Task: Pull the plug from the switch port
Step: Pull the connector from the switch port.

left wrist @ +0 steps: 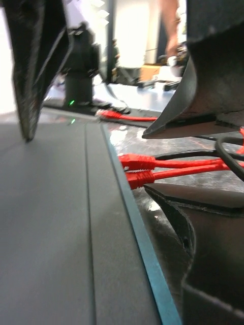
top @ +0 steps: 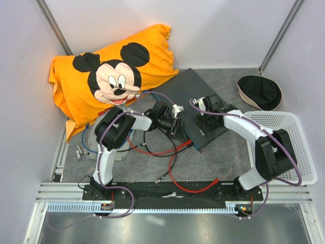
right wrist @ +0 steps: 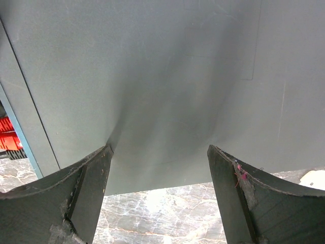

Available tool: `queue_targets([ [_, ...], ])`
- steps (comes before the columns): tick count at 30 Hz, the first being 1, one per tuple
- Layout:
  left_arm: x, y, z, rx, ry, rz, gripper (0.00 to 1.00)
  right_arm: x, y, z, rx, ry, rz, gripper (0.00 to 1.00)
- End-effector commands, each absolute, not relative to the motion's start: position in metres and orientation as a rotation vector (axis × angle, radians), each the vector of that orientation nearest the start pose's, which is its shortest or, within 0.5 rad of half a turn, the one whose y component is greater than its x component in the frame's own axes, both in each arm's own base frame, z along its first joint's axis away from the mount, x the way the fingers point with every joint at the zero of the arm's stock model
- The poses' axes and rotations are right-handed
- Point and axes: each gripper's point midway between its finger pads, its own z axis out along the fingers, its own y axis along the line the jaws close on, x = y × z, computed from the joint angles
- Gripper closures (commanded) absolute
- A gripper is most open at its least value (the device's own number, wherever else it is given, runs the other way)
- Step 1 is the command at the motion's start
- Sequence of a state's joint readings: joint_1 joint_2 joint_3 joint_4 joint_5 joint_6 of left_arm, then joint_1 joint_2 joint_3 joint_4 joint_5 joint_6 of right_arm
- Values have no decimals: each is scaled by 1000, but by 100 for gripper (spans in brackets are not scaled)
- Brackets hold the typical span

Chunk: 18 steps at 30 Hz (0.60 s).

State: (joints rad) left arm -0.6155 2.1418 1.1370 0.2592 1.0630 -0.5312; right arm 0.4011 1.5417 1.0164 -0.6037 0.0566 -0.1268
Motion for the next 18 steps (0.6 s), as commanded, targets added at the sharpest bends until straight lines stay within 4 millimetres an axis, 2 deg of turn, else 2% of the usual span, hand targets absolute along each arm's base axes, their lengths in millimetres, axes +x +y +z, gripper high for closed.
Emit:
queue_targets([
  [1,276,-369,2,416,2605,-1429,51,300,115,54,-679,2660,27,14],
  [5,270,-365,-10,350,2631,-1410,50,298,115,50,-684,2677,28,14],
  [7,274,-365,-8,335,2594,-1393,47,299,115,50,-683,2680,24,14],
  [8,268,-360,-12,297,2594,-1401,47,299,115,48,-682,2686,24,14],
  [10,272,-365,-1,289,2501,-1446,46,299,116,46,-683,2692,30,14],
  [11,268,-363,-4,258,2515,-1457,47,298,116,44,-683,2697,32,14],
  [18,250,-380,-12,391,2513,-1615,50,299,118,38,-683,2711,36,14],
])
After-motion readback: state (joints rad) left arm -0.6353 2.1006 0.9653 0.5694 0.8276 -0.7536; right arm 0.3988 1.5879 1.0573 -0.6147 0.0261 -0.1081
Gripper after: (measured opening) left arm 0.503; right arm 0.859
